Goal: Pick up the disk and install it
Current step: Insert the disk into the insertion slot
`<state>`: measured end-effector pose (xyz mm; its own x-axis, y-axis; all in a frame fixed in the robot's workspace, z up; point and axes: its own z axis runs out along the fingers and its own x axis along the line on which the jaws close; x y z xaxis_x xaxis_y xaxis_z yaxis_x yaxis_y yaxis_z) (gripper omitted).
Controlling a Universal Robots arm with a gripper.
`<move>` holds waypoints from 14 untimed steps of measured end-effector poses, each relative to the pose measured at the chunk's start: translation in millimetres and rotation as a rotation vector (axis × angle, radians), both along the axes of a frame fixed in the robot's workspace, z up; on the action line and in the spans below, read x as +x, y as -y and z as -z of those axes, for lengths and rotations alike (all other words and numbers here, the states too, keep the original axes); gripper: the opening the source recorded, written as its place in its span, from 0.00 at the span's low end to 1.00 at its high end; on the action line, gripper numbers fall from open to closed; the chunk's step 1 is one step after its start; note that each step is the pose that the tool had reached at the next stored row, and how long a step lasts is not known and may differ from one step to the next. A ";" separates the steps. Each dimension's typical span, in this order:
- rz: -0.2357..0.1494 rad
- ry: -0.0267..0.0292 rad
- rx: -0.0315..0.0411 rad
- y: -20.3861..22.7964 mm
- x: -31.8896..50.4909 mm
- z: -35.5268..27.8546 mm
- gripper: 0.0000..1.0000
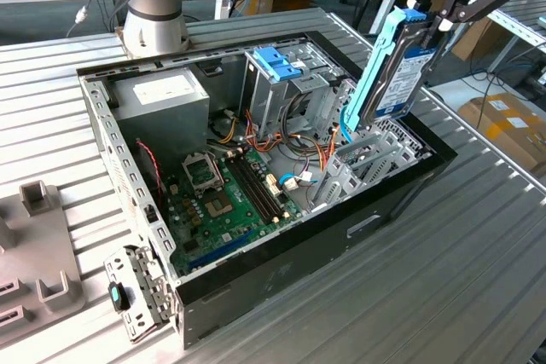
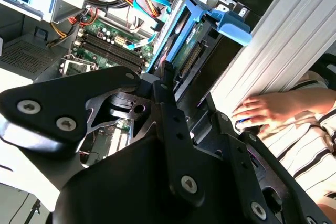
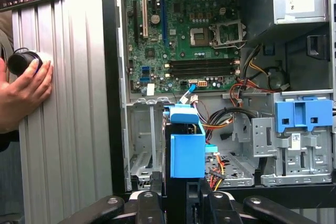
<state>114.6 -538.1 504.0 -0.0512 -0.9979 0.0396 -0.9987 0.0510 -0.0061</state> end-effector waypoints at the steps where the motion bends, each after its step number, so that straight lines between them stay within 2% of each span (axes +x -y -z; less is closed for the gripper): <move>1: 0.000 0.0000 0.0001 0.1 0.0 0.1 0.35; 5: 0.000 0.0000 0.0000 2.5 0.0 5.4 0.35; 11: 0.000 0.0000 0.0000 8.6 0.0 7.3 0.35; 14: 0.000 0.0000 0.0001 11.0 0.0 12.9 0.35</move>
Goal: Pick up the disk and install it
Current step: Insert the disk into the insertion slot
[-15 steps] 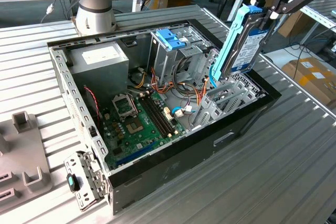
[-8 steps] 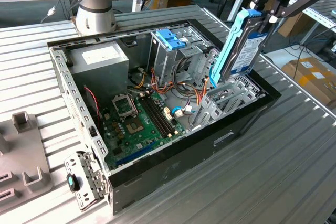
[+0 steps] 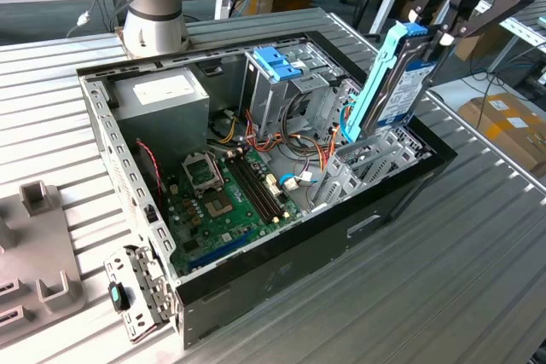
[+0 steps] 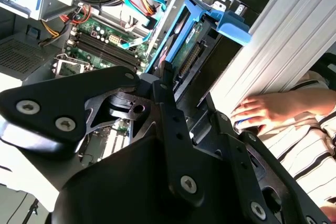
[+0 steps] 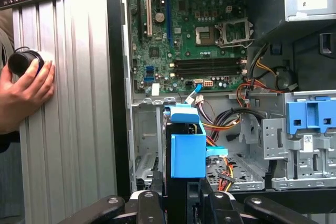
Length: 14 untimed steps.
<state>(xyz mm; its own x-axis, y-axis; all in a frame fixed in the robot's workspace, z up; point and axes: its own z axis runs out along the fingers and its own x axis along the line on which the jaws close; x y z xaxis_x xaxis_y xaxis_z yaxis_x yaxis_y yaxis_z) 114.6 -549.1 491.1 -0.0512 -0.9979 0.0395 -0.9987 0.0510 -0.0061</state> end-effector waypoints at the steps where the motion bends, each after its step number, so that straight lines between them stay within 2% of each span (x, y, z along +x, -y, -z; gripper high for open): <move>1: 0.000 0.0000 -0.0002 0.5 0.0 0.4 0.35; 4: 0.000 0.0000 0.0001 3.0 0.0 2.5 0.35; 14: 0.000 0.0000 0.0000 3.3 0.0 2.9 0.35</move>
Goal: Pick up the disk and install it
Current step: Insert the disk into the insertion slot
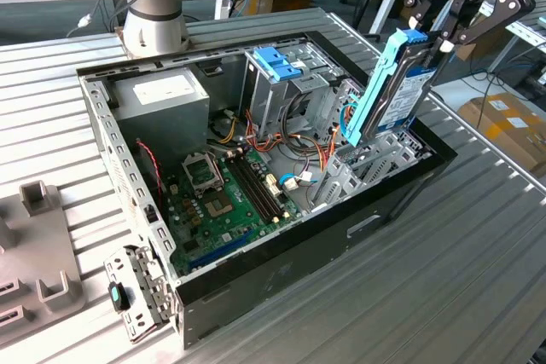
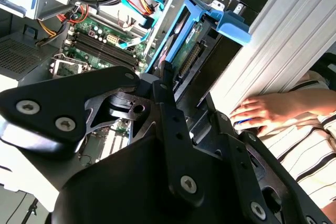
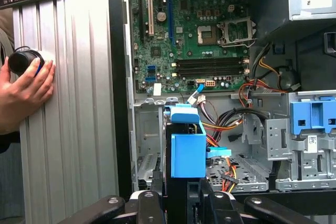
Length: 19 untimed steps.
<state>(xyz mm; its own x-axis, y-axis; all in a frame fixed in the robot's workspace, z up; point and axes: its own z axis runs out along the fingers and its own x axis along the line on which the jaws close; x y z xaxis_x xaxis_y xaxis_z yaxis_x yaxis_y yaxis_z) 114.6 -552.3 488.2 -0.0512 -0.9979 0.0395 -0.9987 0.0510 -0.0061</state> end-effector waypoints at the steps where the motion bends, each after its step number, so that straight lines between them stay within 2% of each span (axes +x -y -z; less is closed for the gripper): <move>1: 0.000 0.0000 0.0000 0.0 0.0 0.0 0.35; 3: 0.000 0.0000 0.0002 0.0 0.0 0.5 0.35; 5: 0.000 0.0000 0.0000 0.0 0.0 6.0 0.35; 12: 0.000 0.0000 0.0001 0.0 0.0 19.0 0.35; 15: 0.000 0.0000 -0.0001 0.1 0.0 19.0 0.35; 19: 0.000 0.0000 0.0003 2.9 0.1 19.6 0.35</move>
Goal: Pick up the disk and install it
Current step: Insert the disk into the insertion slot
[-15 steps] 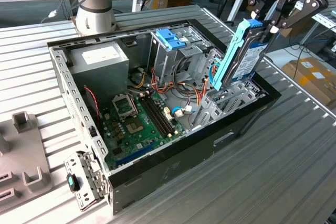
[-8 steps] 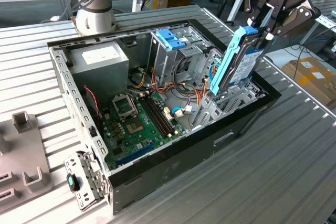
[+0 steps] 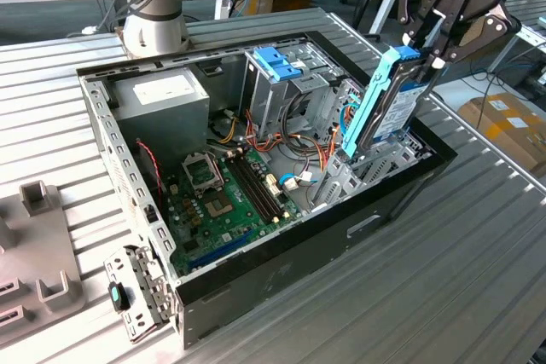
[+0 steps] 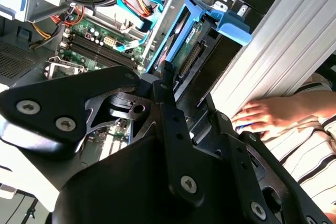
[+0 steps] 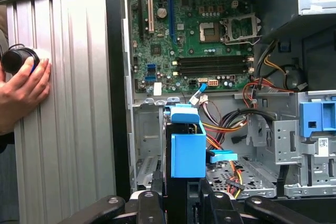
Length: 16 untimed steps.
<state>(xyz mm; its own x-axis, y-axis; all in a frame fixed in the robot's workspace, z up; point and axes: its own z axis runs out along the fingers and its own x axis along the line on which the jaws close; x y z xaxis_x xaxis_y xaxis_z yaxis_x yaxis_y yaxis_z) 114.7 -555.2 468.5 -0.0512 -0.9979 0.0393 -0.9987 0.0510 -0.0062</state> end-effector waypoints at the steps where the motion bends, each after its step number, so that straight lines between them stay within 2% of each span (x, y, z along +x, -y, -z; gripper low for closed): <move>1: 0.000 0.0000 0.0000 0.3 0.0 1.3 0.35; 5: 0.000 -0.0001 -0.0003 0.5 0.0 6.4 0.35; 16: 0.000 0.0000 0.0015 0.1 0.0 6.6 0.35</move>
<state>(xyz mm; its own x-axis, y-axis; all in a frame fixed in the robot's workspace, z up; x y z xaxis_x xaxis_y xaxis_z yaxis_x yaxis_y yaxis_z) 114.7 -555.3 462.0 -0.0512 -0.9980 0.0378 -0.9987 0.0510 -0.0061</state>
